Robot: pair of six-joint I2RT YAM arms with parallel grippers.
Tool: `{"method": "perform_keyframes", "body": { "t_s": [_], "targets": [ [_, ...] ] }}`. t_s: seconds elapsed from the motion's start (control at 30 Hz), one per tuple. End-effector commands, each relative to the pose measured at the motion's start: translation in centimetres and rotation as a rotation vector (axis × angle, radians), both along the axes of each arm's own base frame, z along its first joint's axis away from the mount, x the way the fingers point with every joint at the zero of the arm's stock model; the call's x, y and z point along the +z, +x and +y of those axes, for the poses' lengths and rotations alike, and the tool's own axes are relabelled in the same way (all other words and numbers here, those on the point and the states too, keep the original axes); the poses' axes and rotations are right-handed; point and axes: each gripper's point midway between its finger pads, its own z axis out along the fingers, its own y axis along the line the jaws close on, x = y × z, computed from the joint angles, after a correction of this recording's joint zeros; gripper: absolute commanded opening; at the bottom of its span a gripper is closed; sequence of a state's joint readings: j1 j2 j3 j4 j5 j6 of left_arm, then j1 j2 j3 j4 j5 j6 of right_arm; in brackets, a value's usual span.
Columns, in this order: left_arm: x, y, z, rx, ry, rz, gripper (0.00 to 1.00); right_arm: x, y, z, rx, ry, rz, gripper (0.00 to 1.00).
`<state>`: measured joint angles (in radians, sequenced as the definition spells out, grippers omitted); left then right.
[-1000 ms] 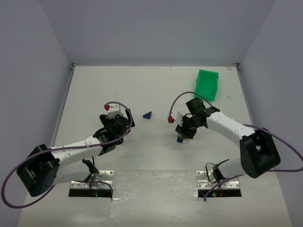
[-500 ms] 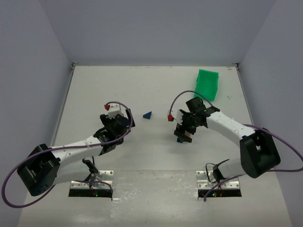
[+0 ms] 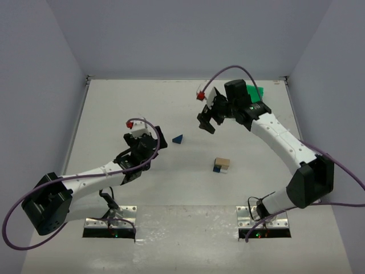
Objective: Build the wood block tower
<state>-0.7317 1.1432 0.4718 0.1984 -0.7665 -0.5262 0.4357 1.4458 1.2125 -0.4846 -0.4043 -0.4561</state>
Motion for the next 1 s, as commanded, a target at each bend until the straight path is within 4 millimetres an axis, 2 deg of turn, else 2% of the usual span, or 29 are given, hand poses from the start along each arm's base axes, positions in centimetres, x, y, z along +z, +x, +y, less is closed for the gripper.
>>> {"method": "perform_keyframes", "body": {
  "t_s": [0.0, 0.07, 0.1, 0.17, 0.23, 0.33, 0.5, 0.57, 0.6, 0.67, 0.7, 0.8, 0.9, 0.97],
  "targets": [
    [3.9, 1.6, -1.4, 0.012, -0.127, -0.097, 1.0, 6.3, 6.7, 1.8, -0.338, 0.226, -0.002, 0.99],
    [4.7, 1.7, -1.2, 0.039, -0.165, -0.111, 1.0, 7.3, 8.9, 1.9, -0.522, 0.308, 0.075, 0.99],
    [5.0, 1.8, -1.0, 0.054, -0.183, -0.116, 1.0, 7.2, 9.3, 2.0, -0.579, 0.34, 0.11, 0.99],
    [5.1, 1.9, -0.6, 0.066, -0.207, -0.116, 1.0, 7.2, 9.4, 2.3, -0.67, 0.431, 0.189, 0.99],
    [5.2, 2.2, 0.0, 0.047, -0.25, -0.099, 1.0, 6.0, 7.9, 3.5, -0.722, 0.566, 0.336, 0.99],
    [5.4, 2.0, 0.8, 0.048, -0.29, -0.109, 1.0, 2.7, 6.1, 3.9, -0.799, 0.598, 0.453, 0.99],
    [4.8, 0.8, 0.9, 0.001, -0.297, -0.114, 1.0, -3.1, 4.2, 5.1, -0.928, 0.468, 0.491, 0.99],
    [4.2, 0.4, 1.2, 0.004, -0.299, -0.111, 1.0, -4.5, 3.8, 6.0, -0.967, 0.432, 0.514, 0.99],
    [3.8, 0.0, 1.3, 0.001, -0.301, -0.109, 1.0, -6.3, 3.8, 6.3, -0.991, 0.404, 0.541, 0.99],
    [3.9, -0.2, 1.0, -0.033, -0.307, -0.119, 1.0, -8.0, 3.6, 7.2, -1.024, 0.393, 0.581, 0.99],
    [3.3, -0.5, 1.0, -0.058, -0.288, -0.116, 1.0, -10.0, 3.5, 7.5, -1.047, 0.354, 0.602, 0.99],
    [4.0, -1.0, 0.2, -0.123, -0.321, -0.158, 1.0, -12.1, 3.6, 9.1, -1.077, 0.298, 0.611, 0.99],
    [4.2, -1.4, -0.1, -0.151, -0.329, -0.165, 1.0, -14.5, 4.2, 9.6, -1.123, 0.223, 0.593, 0.99],
    [4.2, -1.7, -0.3, -0.172, -0.334, -0.169, 1.0, -15.3, 4.9, 10.0, -1.139, 0.205, 0.572, 0.99]
  ]
}}
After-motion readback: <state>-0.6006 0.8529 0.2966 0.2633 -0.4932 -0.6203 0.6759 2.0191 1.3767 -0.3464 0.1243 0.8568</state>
